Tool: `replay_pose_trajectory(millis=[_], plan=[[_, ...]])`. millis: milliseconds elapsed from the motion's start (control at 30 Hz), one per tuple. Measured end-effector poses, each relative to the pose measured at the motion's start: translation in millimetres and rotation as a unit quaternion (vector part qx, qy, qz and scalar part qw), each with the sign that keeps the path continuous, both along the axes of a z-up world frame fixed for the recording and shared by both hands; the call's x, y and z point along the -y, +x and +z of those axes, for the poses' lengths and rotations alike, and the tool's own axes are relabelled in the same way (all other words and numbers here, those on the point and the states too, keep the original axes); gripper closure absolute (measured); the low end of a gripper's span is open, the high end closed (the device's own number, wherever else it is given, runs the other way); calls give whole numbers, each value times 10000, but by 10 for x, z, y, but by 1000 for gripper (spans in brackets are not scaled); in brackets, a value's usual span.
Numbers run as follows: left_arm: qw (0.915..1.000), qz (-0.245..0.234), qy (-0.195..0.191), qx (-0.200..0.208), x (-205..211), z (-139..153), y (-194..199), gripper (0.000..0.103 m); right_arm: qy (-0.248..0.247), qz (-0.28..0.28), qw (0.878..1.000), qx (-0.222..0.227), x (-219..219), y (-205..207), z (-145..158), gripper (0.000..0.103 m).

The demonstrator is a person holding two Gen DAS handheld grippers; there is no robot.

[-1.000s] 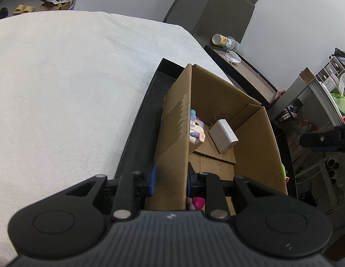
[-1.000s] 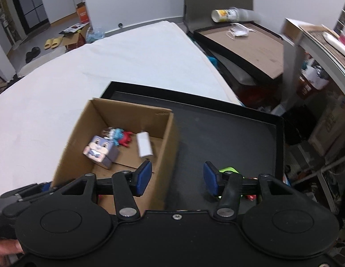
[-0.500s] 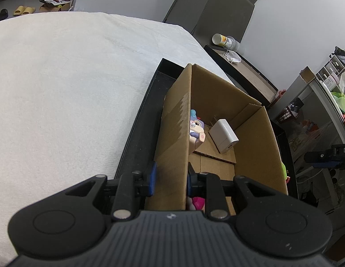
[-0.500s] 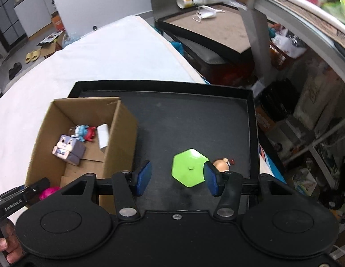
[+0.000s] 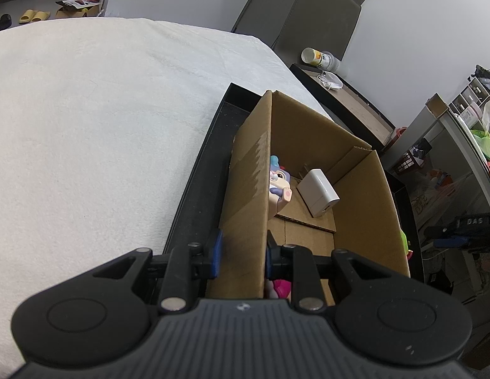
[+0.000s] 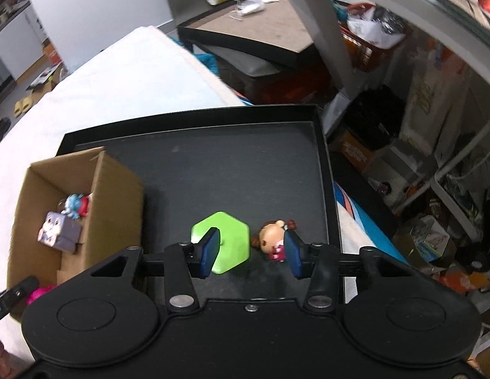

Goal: Organize rigid objects
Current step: 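Move the right gripper to the girl figurine with red bow and grasp it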

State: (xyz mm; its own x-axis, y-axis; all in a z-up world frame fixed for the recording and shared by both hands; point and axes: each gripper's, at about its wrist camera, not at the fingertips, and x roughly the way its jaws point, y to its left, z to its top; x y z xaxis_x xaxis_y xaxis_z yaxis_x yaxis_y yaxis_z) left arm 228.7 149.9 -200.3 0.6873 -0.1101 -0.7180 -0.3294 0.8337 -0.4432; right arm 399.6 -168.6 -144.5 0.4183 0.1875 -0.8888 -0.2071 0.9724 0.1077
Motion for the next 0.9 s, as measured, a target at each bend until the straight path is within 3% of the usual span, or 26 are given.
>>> replay_pose_trajectory(millis=[433,900], plan=[[10000,2,62,-15,3,13,7,79,479,-594,9970,-147,302,119,-416,69],[10000,8,89,-19,24,16,4,79,739,-639,9948,-303,317,198,-595,68]])
